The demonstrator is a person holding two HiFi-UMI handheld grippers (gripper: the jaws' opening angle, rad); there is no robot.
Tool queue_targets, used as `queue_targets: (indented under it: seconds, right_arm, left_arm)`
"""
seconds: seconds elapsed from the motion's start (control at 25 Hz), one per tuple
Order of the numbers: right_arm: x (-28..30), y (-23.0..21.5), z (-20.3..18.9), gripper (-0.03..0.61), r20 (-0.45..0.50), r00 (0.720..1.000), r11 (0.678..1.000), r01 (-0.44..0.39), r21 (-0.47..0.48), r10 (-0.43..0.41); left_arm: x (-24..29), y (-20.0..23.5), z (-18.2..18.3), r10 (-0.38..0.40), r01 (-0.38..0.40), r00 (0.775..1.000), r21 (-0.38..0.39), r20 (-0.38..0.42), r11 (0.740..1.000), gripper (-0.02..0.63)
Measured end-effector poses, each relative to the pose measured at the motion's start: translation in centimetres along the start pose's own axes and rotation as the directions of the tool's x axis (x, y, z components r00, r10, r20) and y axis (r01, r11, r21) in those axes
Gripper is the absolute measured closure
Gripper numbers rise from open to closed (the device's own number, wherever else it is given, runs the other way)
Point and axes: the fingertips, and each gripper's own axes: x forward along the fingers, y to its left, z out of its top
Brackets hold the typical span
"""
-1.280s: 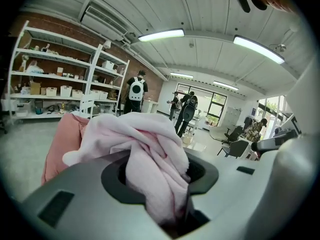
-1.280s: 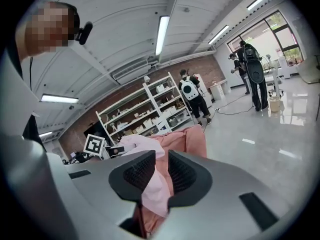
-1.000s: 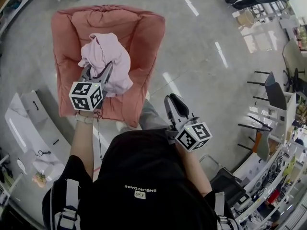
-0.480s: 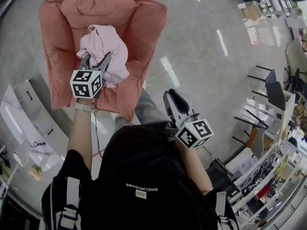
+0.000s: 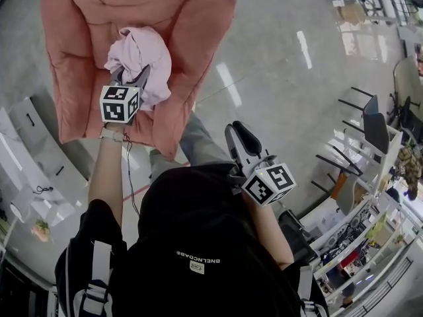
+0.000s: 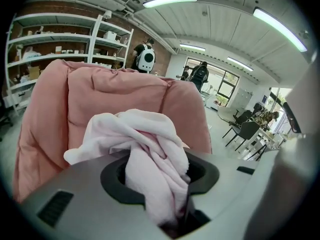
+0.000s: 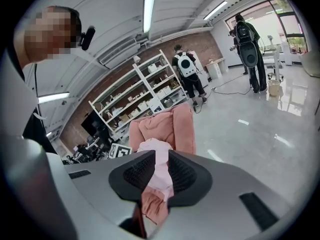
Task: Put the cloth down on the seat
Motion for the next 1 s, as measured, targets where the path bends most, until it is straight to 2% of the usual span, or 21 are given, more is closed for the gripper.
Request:
queue_targets:
  seconds: [0.44,0.76,1.0]
  right_arm:
    - [1.6,-1.3,-1.9,0.482,-0.071,0.997,1.000,0.008,-0.010,-0.009]
    - [2.9,-0.7,-3.1,0.482,-0.115,0.993,1.000,-0.003,-0.021,0.000]
    - [3.3,-0.7,-4.2,0.482,-0.130,0.991,1.000,-0.012,-0.023,0.009]
  left_arm:
    - [3.7,3.8,-6.5,0.065,-0.073,0.995,-0.120,-0.070,0.990,0.423]
    - [5.7,6.7,-11.4,0.094,-0.117,0.983,-0.145,-0.156,0.982,0.405]
    - [6.9,7.6,-14.2,0.099,-0.130,0.978,-0.166,-0.185,0.978,0.400]
